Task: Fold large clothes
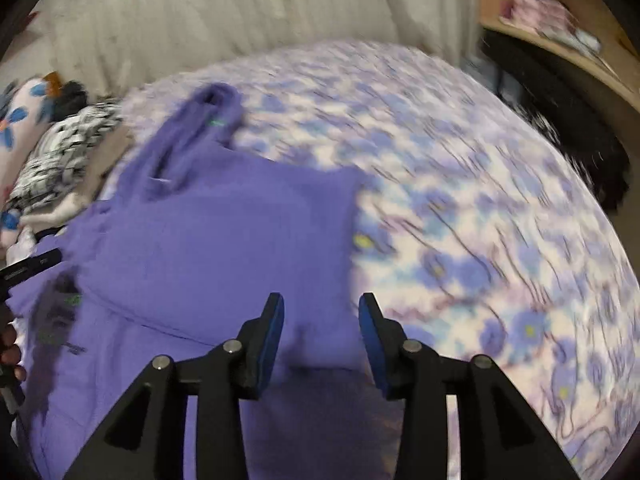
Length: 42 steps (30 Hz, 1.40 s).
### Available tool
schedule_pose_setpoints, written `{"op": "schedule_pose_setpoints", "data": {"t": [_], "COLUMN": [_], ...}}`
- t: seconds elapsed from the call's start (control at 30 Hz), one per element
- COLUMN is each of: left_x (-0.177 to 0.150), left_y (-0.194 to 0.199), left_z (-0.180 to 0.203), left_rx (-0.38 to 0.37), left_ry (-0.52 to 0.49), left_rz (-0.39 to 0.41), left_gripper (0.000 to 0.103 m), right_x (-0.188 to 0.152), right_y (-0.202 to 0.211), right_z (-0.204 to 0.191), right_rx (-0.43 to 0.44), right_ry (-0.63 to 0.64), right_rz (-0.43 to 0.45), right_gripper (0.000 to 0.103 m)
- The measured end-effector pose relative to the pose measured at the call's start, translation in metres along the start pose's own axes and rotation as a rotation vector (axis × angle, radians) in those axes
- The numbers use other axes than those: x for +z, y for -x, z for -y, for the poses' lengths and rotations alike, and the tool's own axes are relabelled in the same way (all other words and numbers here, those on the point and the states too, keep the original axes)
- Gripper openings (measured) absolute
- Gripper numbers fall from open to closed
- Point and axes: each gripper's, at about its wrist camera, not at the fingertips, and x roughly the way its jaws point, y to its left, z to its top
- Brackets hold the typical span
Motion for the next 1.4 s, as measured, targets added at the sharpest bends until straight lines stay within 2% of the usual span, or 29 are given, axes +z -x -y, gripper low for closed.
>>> {"op": "schedule_pose_setpoints", "data": {"t": [0.03, 0.1, 0.2, 0.3, 0.4, 0.5, 0.53, 0.57, 0.6, 0.63, 0.73, 0.8, 0.9, 1.03, 1.17, 1.4], "left_x": [0.002, 0.006, 0.008, 0.009, 0.012, 0.022, 0.026, 0.029, 0.031, 0.032, 0.034, 0.034, 0.031, 0.026, 0.018, -0.006], "left_y": [-0.003, -0.015, -0.036, -0.061, -0.079, -0.083, -0.084, -0.085, -0.087, -0.088, -0.091, -0.089, -0.083, -0.064, -0.038, 0.013], "left_z": [0.007, 0.021, 0.039, 0.052, 0.051, 0.045, 0.039, 0.035, 0.028, 0.025, 0.021, 0.024, 0.028, 0.033, 0.033, 0.033], "left_rx": [-0.023, -0.052, -0.037, -0.007, 0.035, 0.043, 0.047, 0.045, 0.026, 0.006, -0.006, 0.004, 0.019, 0.035, 0.063, 0.059], "left_ry": [-0.001, 0.009, 0.004, -0.005, -0.006, 0.008, 0.02, 0.026, 0.042, 0.055, 0.06, 0.052, 0.049, 0.028, 0.021, 0.006], "left_rz": [-0.026, -0.07, -0.116, -0.14, -0.144, -0.124, -0.118, -0.117, -0.122, -0.129, -0.131, -0.126, -0.131, -0.119, -0.09, -0.056], "left_gripper": [0.022, 0.022, 0.022, 0.022, 0.022, 0.022, 0.022, 0.022, 0.022, 0.022, 0.021, 0.021, 0.021, 0.024, 0.039, 0.039], "right_x": [0.004, 0.01, 0.019, 0.035, 0.048, 0.058, 0.06, 0.062, 0.062, 0.063, 0.063, 0.061, 0.055, 0.045, 0.032, 0.008], "right_y": [-0.005, -0.02, -0.048, -0.078, -0.099, -0.113, -0.116, -0.118, -0.119, -0.118, -0.111, -0.106, -0.098, -0.079, -0.056, -0.015], "right_z": [-0.014, -0.04, -0.076, -0.086, -0.064, -0.014, 0.004, 0.025, 0.043, 0.056, 0.067, 0.067, 0.066, 0.054, 0.041, 0.01], "right_rx": [0.047, 0.086, 0.116, 0.11, 0.032, -0.121, -0.158, -0.146, -0.124, -0.112, -0.128, -0.169, -0.131, -0.105, -0.066, -0.026], "right_ry": [0.02, 0.061, 0.106, 0.103, 0.06, -0.004, -0.03, -0.063, -0.1, -0.123, -0.133, -0.139, -0.175, -0.179, -0.178, -0.154], "right_rz": [-0.008, -0.016, -0.038, -0.062, -0.071, -0.065, -0.062, -0.059, -0.066, -0.072, -0.062, -0.058, -0.061, -0.045, -0.04, -0.039], "right_gripper": [0.039, 0.039, 0.039, 0.039, 0.039, 0.039, 0.036, 0.025, 0.018, 0.011, 0.011, 0.016, 0.016, 0.016, 0.016, 0.016]}}
